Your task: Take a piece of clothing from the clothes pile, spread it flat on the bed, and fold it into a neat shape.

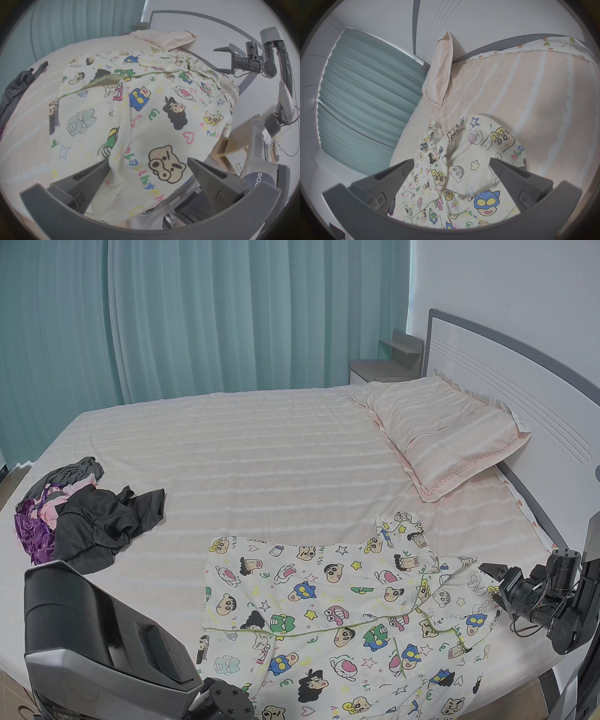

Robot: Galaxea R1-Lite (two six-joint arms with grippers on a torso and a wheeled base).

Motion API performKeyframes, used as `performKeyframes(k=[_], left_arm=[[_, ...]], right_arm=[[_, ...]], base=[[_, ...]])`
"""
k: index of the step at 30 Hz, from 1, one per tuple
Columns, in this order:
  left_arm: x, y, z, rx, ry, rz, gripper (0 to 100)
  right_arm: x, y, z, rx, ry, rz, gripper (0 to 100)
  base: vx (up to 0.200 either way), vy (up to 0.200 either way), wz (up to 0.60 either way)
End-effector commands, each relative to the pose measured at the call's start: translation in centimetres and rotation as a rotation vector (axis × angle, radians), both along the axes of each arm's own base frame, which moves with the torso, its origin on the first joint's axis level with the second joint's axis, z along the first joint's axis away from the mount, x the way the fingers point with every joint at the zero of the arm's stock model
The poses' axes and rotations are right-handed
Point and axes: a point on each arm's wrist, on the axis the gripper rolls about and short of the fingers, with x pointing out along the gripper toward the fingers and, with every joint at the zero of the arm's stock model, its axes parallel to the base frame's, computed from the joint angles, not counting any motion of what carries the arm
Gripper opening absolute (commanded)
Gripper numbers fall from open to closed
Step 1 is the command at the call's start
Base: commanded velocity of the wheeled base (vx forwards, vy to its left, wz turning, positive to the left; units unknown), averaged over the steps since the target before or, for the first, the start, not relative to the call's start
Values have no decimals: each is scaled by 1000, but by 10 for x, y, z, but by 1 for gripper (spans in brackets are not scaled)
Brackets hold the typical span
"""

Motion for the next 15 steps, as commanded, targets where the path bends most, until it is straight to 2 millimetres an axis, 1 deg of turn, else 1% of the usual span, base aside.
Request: performKeyframes(k=[1, 2, 3, 4, 5, 9, 14, 15], left_arm=[[-1, 0, 6, -24, -26, 14, 100], [-1, 0, 6, -24, -26, 14, 100], [-1, 0, 18, -85, -49, 35, 100], [-1, 0, 21, -99, -54, 40, 100], [0, 0, 31, -149, -72, 55, 100], [-2, 1, 47, -221, -95, 63, 100], [-9, -4, 48, -265, -57, 34, 100], [-12, -6, 48, -284, -25, 10, 100]], right_arm=[[1, 0, 0, -1, -10, 0, 100], [1, 0, 0, -1, -10, 0, 100], [1, 0, 0, -1, -8, 0, 100], [1, 0, 0, -1, -8, 0, 100], [1, 0, 0, -1, -8, 0, 100], [1, 0, 0, -1, -8, 0, 100], [1, 0, 0, -1, -10, 0, 100], [1, 0, 0, -1, -10, 0, 100]], base=[[0, 0, 0], [0, 0, 0], [0, 0, 0], [0, 0, 0], [0, 0, 0], [0, 0, 0], [0, 0, 0], [0, 0, 0]])
